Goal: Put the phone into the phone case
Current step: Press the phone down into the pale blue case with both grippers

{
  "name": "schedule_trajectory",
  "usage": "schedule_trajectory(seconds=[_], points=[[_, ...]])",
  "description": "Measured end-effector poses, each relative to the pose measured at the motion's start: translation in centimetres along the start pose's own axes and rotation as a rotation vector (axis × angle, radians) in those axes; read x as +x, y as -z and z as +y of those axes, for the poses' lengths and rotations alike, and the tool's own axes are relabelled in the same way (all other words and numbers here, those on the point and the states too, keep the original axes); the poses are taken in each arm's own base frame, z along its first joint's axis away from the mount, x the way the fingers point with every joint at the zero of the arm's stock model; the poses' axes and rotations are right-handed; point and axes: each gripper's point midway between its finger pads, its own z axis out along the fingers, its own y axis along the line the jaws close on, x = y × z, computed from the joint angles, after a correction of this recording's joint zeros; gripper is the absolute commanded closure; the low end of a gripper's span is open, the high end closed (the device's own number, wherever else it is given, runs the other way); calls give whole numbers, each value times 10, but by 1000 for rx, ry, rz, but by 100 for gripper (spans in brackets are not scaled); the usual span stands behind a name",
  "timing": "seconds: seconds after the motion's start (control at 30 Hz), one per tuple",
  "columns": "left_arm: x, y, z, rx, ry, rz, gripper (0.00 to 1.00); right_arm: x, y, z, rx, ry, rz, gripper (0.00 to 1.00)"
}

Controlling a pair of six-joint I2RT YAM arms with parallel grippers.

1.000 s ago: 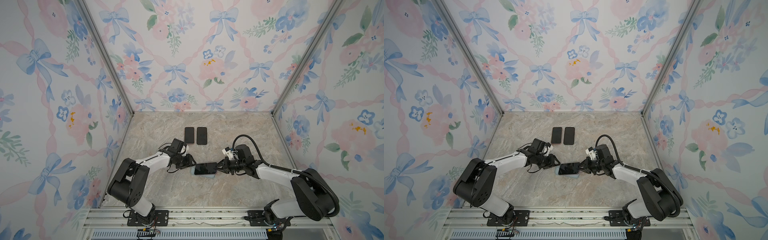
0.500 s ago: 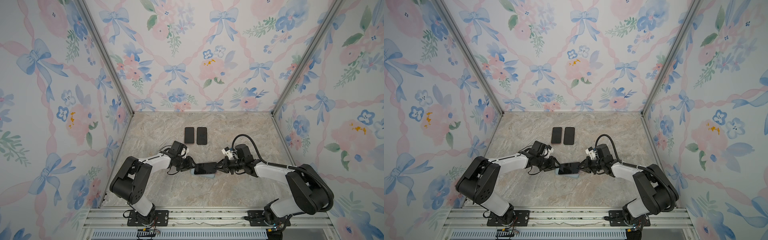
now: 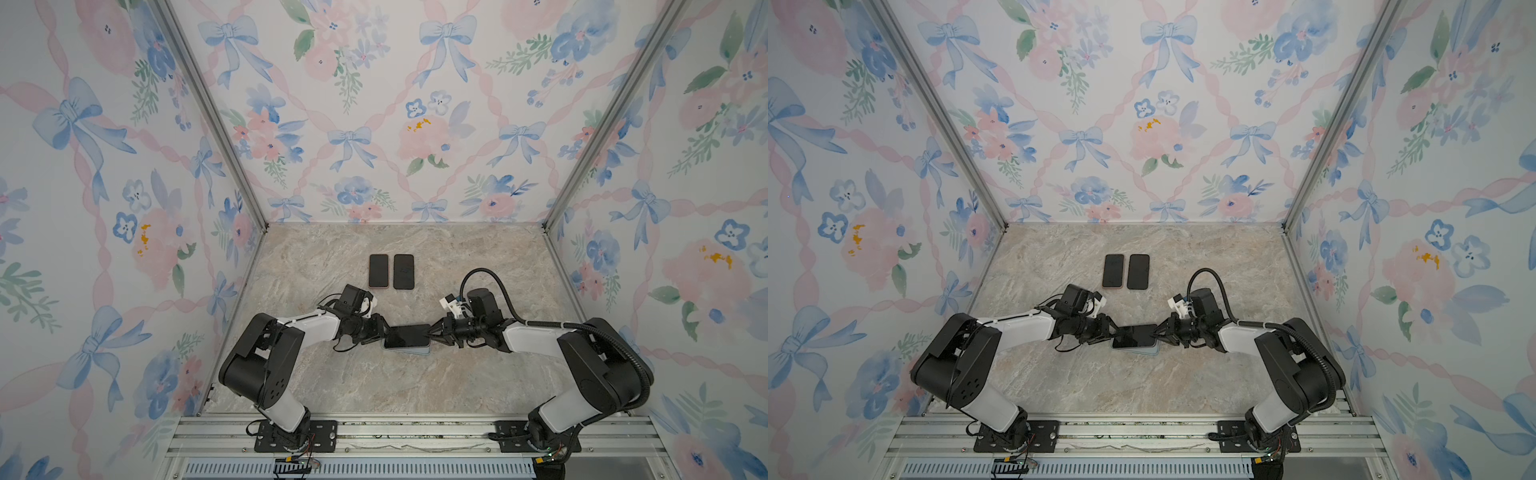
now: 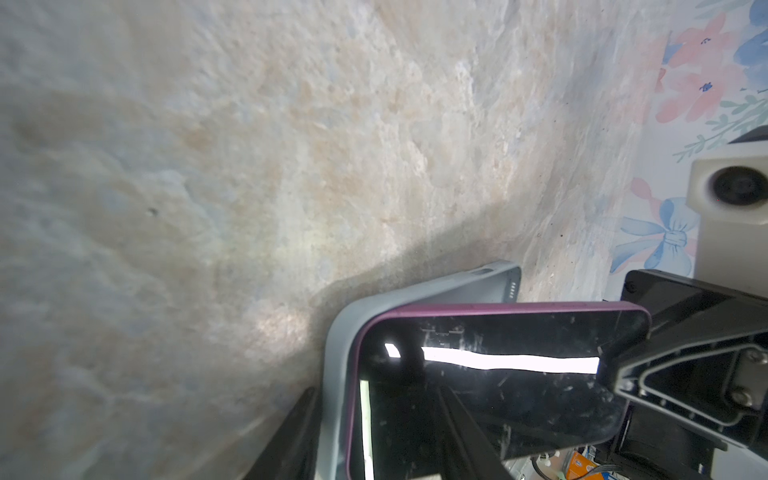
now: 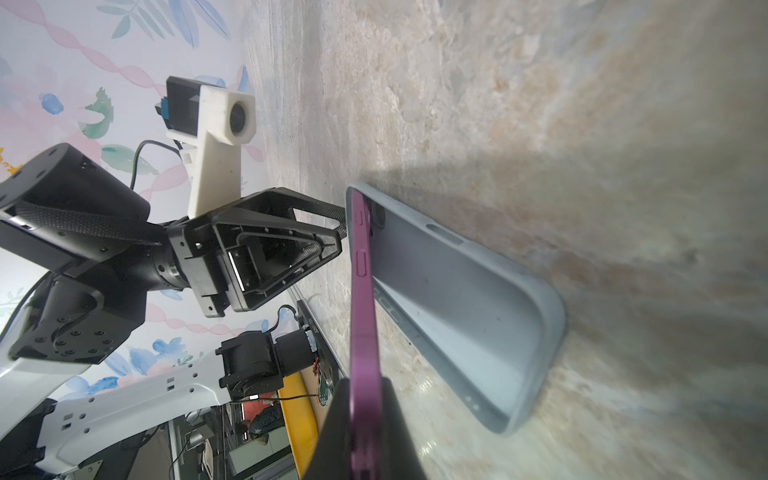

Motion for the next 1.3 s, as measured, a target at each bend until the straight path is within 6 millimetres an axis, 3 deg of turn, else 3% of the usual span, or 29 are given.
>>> schedule_trajectory(seconds=[0.77, 1.03, 1.3], points=[[2, 4, 3, -13, 8, -33, 54, -1, -15, -6, -16, 9, 56, 100], [2, 3, 2, -34, 9, -50, 54, -4, -15, -7, 31, 27, 72, 83], [9, 0, -3, -24, 1, -29, 55, 14, -17, -41, 202, -22, 105, 71]])
